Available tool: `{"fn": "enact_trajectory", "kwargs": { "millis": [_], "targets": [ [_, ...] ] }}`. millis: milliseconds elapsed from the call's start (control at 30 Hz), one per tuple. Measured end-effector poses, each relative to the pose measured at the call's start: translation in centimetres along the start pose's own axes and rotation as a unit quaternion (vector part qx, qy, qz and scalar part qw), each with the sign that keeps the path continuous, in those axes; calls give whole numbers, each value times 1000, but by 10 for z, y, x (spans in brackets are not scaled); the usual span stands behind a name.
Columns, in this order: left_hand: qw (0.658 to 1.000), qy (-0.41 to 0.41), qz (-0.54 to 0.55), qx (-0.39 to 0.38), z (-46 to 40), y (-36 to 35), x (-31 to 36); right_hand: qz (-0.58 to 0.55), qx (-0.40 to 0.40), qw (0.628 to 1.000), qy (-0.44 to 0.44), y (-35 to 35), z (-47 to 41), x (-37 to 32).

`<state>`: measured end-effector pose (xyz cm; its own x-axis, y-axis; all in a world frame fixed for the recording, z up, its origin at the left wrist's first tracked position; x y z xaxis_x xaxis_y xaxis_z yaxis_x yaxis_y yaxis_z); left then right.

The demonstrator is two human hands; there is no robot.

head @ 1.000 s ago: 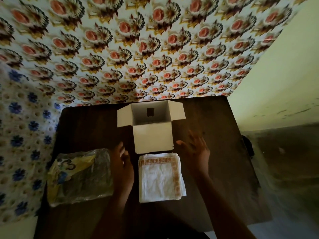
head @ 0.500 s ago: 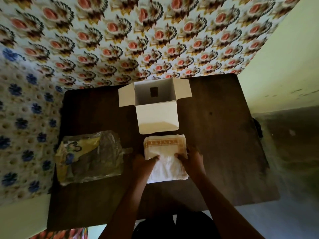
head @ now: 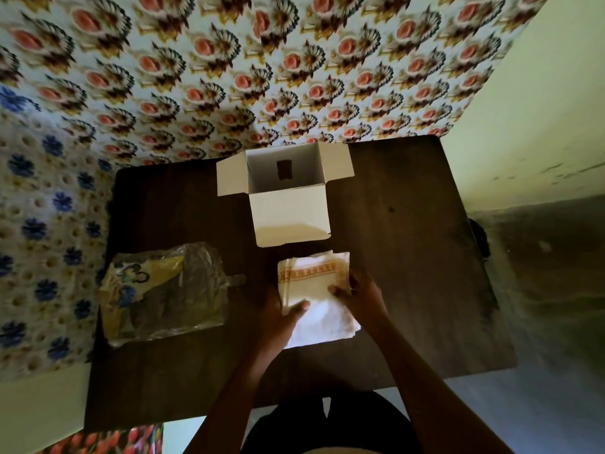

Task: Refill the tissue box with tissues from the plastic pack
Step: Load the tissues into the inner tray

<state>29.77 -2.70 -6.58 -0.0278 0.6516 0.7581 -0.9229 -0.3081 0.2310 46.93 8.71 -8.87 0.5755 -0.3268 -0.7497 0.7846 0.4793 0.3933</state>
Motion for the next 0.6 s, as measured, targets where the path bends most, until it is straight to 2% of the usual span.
{"fn": "enact_trajectory", "kwargs": {
  "millis": [133, 400, 500, 600],
  "targets": [
    [997, -36, 44, -57, 28, 12, 31, -171, -78, 982, -35, 18, 22, -8],
    [977, -78, 108, -165, 54, 43, 81, -300, -217, 929, -9, 42, 70, -56],
    [976, -98, 110, -162, 57, 48, 101, -338, -235, 911, 23, 46, 77, -75],
    [978, -124, 98, -136, 60, 50, 121, -363, -191, 911, 49, 56, 81, -92]
  ]
}}
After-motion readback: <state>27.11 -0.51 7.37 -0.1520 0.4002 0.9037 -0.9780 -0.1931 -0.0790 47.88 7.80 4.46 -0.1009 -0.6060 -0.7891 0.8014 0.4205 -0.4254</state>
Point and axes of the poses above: each hand's wrist, its own z-axis away from the middle knuckle, its own y-axis out of the back of the hand, x = y × z, the point moved 2 cm from there along -z, towards the middle knuckle, and after that the axes turned 4 degrees about -y, right-handed, at the moved point
